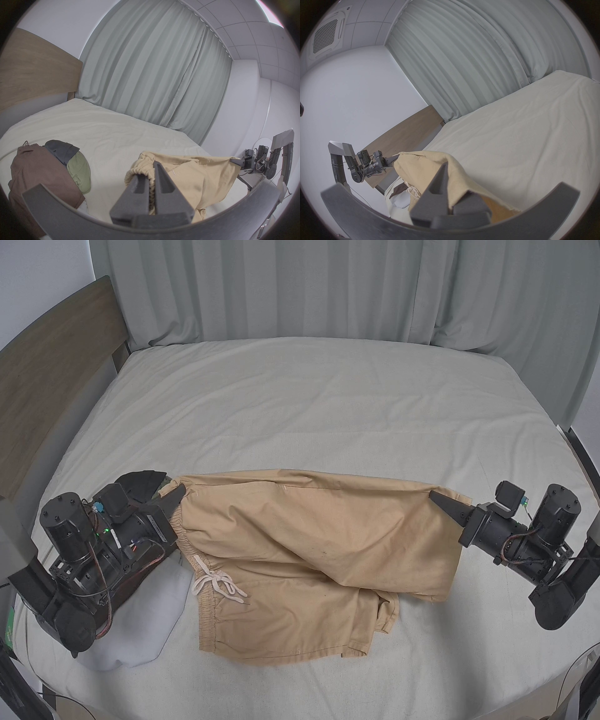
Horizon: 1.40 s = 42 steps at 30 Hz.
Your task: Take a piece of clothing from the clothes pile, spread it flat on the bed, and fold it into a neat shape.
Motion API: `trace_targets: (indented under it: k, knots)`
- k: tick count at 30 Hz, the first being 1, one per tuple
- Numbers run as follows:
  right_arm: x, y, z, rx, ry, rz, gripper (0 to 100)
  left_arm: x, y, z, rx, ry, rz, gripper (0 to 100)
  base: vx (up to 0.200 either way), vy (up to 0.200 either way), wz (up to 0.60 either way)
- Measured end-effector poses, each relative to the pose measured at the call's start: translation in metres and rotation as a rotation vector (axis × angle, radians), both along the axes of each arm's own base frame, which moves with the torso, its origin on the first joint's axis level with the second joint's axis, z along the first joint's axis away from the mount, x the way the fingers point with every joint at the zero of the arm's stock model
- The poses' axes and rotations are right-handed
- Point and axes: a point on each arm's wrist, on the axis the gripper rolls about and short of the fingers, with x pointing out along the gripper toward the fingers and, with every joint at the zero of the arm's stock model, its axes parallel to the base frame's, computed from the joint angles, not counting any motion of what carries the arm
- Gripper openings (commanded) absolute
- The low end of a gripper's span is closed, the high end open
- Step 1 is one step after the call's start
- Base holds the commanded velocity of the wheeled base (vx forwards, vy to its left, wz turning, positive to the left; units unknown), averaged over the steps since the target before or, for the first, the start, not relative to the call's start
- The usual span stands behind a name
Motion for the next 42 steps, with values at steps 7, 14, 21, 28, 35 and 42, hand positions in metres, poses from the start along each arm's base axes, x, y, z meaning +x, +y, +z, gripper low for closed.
trace_targets:
  k: [7, 14, 21, 28, 35, 42]
  knots:
    - [0.001, -0.002, 0.0, 0.0, 0.0, -0.007, 0, 0.0, 0.0, 0.0, 0.0, 0.0, 0.001, 0, 0.0, 0.0, 0.0]
    - [0.003, -0.006, 0.001, 0.001, -0.004, -0.022, 0, 0.0, 0.001, 0.0, 0.0, 0.0, 0.004, 0, 0.0, 0.0, 0.0]
    - [0.007, -0.011, 0.001, 0.002, -0.009, -0.044, 0, 0.003, 0.006, 0.001, -0.001, -0.006, 0.024, 0, 0.0, 0.0, 0.0]
    - [0.01, -0.014, 0.001, 0.002, -0.009, -0.053, 0, 0.004, 0.007, 0.001, -0.001, -0.006, 0.027, 0, 0.0, 0.0, 0.0]
    - [0.011, -0.016, 0.0, 0.001, -0.008, -0.061, 0, 0.004, 0.007, 0.0, 0.0, -0.004, 0.028, 0, 0.0, 0.0, 0.0]
    - [0.014, -0.021, 0.001, 0.003, -0.014, -0.079, 0, 0.004, 0.007, 0.0, 0.0, -0.003, 0.028, 0, 0.0, 0.0, 0.0]
